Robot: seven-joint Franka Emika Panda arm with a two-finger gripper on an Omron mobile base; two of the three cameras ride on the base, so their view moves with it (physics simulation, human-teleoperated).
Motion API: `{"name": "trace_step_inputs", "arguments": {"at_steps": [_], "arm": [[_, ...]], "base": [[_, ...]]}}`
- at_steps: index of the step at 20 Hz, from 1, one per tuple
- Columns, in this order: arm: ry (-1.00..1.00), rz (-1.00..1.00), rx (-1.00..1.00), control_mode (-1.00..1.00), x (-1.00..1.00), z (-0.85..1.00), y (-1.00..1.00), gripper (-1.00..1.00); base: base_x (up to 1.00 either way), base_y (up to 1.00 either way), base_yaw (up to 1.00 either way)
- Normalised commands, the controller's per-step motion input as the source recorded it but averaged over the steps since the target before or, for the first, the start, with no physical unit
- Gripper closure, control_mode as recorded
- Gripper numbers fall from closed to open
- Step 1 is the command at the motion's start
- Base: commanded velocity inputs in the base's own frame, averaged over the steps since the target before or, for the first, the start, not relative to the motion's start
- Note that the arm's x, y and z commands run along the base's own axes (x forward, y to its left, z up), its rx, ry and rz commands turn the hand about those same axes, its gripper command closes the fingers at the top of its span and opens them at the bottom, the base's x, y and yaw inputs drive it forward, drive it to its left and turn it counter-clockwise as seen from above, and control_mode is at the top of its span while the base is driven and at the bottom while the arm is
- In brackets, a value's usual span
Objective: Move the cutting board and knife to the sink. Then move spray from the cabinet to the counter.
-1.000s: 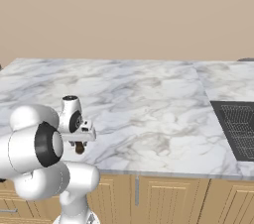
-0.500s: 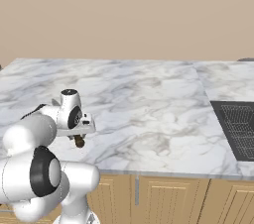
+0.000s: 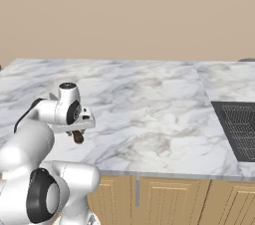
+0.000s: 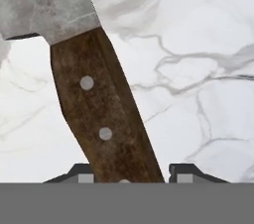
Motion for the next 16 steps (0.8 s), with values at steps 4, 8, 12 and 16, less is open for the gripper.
{"name": "trace_step_inputs", "arguments": {"at_steps": [4, 8, 12, 16], "arm": [[0.00, 0.00, 0.00, -1.00, -0.08, 0.34, 0.00, 1.00], [0.00, -0.01, 0.00, -1.00, -0.19, 0.30, -0.06, 1.00], [0.00, -0.07, -0.01, -1.00, -0.02, 0.07, 0.00, 1.00], [0.00, 0.00, 0.00, 1.00, 0.00, 0.00, 0.00, 1.00]], "base": [[0.00, 0.00, 0.00], [0.00, 0.00, 0.00], [0.00, 0.00, 0.00], [-0.10, 0.00, 0.00]]}}
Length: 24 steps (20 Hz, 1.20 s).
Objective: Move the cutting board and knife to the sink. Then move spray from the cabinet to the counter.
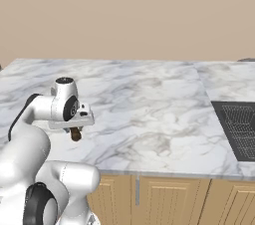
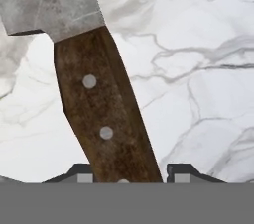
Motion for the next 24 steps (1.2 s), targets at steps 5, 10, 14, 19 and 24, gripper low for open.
{"name": "trace_step_inputs", "arguments": {"at_steps": [5, 10, 14, 19, 24], "arm": [[0.00, 0.00, 0.00, 1.00, 0.00, 0.00, 0.00, 1.00], [0.00, 0.00, 0.00, 1.00, 0.00, 0.00, 0.00, 1.00], [0.00, 0.00, 0.00, 1.00, 0.00, 0.00, 0.00, 1.00], [0.00, 0.00, 0.00, 1.00, 0.00, 0.00, 0.00, 1.00], [0.00, 0.00, 0.00, 1.00, 0.00, 0.00, 0.00, 1.00]], "base": [[-0.50, -0.12, -0.09], [-0.20, -0.31, -0.21], [0.07, -0.59, -0.18], [0.10, -0.63, -0.09], [0.11, -0.66, -0.02]]}}
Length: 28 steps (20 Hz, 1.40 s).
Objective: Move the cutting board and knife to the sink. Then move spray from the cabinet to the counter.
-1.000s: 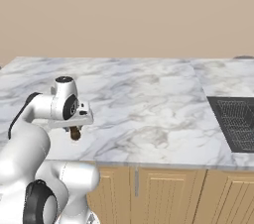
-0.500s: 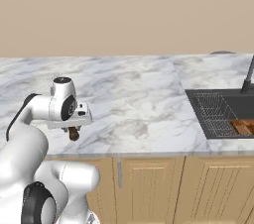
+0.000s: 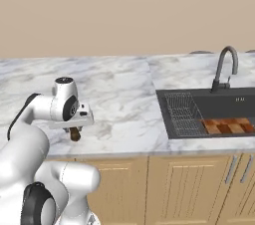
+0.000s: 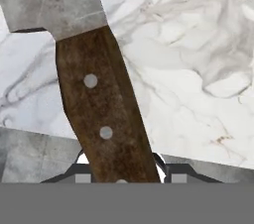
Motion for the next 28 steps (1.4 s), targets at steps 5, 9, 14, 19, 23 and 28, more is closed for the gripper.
{"name": "trace_step_inputs", "arguments": {"at_steps": [5, 9, 14, 19, 23, 28], "arm": [[0.00, 0.00, 0.00, 1.00, 0.00, 0.00, 0.00, 1.00], [0.00, 0.00, 0.00, 1.00, 0.00, 0.00, 0.00, 1.00], [0.00, 0.00, 0.00, 1.00, 0.00, 0.00, 0.00, 1.00], [0.00, 0.00, 0.00, 1.00, 0.00, 0.00, 0.00, 1.00], [0.00, 0.00, 0.00, 1.00, 0.00, 0.00, 0.00, 1.00], [0.00, 0.00, 0.00, 1.00, 0.00, 0.00, 0.00, 1.00]], "base": [[0.12, -0.68, 0.00], [0.18, -0.67, 0.00], [0.18, -0.69, 0.00], [0.16, -0.69, 0.00], [0.12, -0.70, 0.00], [0.11, -0.68, 0.00]]}}
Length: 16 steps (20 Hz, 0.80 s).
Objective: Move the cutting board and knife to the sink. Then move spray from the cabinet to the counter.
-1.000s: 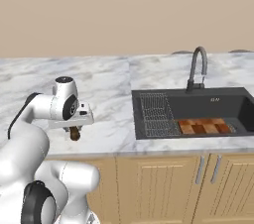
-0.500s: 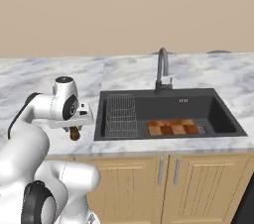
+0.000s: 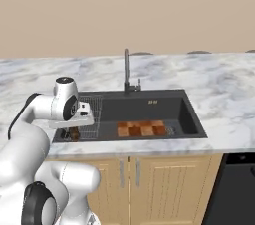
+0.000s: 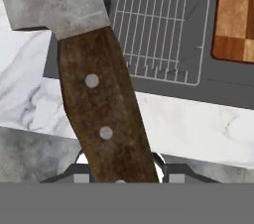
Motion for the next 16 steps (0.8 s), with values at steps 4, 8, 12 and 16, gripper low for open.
{"name": "trace_step_inputs", "arguments": {"at_steps": [4, 8, 12, 16], "arm": [[0.00, 0.00, 0.00, 1.00, 0.00, 0.00, 0.00, 1.00], [0.00, 0.00, 0.00, 1.00, 0.00, 0.00, 0.00, 1.00], [0.00, 0.00, 0.00, 1.00, 0.00, 0.00, 0.00, 1.00], [0.00, 0.00, 0.00, 1.00, 0.00, 0.00, 0.00, 1.00]], "base": [[0.12, -0.64, 0.00], [0.21, -0.61, 0.02], [0.22, -0.61, 0.04], [0.35, -0.41, 0.07]]}}
